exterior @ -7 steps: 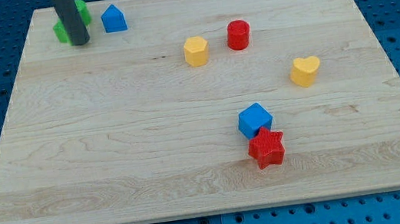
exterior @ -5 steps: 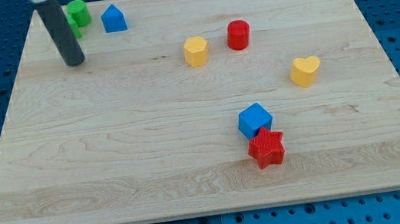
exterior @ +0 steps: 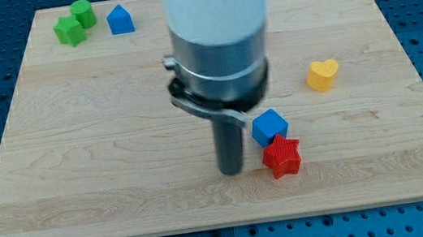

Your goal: Separate red star a bit from blue cube

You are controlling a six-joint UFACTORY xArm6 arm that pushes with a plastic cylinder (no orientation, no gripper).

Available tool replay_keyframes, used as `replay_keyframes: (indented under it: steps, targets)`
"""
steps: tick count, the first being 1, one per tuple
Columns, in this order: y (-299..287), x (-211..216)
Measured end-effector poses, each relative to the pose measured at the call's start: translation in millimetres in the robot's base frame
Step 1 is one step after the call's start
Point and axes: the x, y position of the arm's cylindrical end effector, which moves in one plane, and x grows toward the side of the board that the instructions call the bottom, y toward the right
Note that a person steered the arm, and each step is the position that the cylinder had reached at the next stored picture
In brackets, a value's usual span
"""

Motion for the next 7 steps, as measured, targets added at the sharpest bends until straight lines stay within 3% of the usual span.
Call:
replay_keyframes:
  steps: [2, 4, 6, 7]
  targets:
    - [76.7, 14.7]
    - [105.9, 10.6]
    - [72.1, 32.2]
    - [32.8, 17.0]
